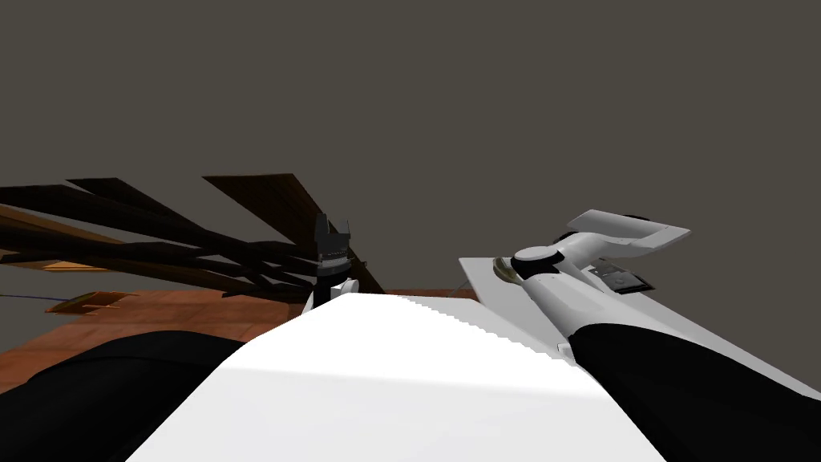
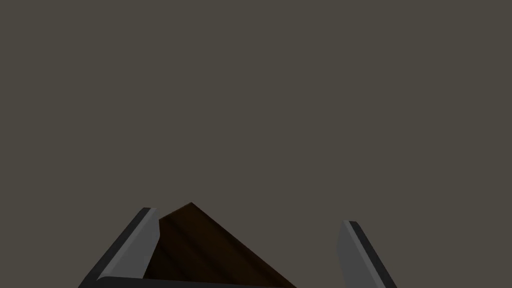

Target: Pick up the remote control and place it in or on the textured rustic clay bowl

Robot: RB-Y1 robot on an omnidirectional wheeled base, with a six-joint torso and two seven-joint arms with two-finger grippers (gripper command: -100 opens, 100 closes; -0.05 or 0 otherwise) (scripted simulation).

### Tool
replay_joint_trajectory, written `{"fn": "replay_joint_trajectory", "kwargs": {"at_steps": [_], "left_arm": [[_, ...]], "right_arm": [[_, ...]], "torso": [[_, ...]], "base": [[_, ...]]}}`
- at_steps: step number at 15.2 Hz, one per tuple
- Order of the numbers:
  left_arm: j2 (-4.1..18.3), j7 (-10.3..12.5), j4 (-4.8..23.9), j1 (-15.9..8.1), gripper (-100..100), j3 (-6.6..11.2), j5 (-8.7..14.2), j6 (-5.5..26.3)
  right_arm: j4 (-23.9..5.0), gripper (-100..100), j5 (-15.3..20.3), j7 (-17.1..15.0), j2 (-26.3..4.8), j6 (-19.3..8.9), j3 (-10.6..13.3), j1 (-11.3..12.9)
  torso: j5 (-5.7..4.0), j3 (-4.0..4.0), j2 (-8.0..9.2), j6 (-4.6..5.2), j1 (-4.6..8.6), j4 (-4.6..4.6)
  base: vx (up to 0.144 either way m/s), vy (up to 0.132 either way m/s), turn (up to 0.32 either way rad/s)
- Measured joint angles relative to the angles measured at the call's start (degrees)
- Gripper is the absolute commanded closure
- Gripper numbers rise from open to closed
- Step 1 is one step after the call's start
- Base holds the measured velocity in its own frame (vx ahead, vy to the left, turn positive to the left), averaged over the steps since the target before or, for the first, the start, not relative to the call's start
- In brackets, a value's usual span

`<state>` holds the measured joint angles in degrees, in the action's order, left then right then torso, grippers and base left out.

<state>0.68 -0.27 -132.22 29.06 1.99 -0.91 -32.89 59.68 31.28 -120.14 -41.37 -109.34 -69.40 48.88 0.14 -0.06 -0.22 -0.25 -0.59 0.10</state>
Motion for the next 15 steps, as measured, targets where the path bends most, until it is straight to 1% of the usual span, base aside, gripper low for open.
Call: {"fn": "replay_joint_trajectory", "kwargs": {"at_steps": [5, 6, 11, 15], "left_arm": [[0.0, 0.0, 0.0, 0.0, 0, 0.0, 0.0, 0.0], [0.0, 0.0, 0.0, 0.0, 0, 0.0, 0.0, 0.0], [0.0, 0.0, 0.0, 0.0, 0, 0.0, 0.0, 0.0], [0.0, 0.0, 0.0, -0.01, 0, 0.0, 0.0, 0.0]], "right_arm": [[-0.63, 100, -0.13, -0.72, -0.46, -4.31, -0.21, 0.82], [-0.68, -100, -0.15, -0.78, -0.43, -4.59, -0.21, 0.86], [-0.68, -100, -0.15, -0.78, -0.42, -4.61, -0.21, 0.86], [-3.99, -100, 2.34, -1.76, -2.69, -4.53, -0.69, 4.01]], "torso": [[0.07, 0.02, 0.08, 0.04, -0.16, -0.04], [0.08, 0.02, 0.09, 0.06, -0.16, -0.04], [0.09, 0.03, 0.1, 0.07, -0.18, -0.04], [0.07, 0.18, 0.37, 0.06, -0.03, 0.03]], "base": [[0.005, -0.01, 0.032], [0.0, 0.0, 0.0], [-0.005, -0.002, 0.011], [-0.072, -0.041, 0.098]]}}
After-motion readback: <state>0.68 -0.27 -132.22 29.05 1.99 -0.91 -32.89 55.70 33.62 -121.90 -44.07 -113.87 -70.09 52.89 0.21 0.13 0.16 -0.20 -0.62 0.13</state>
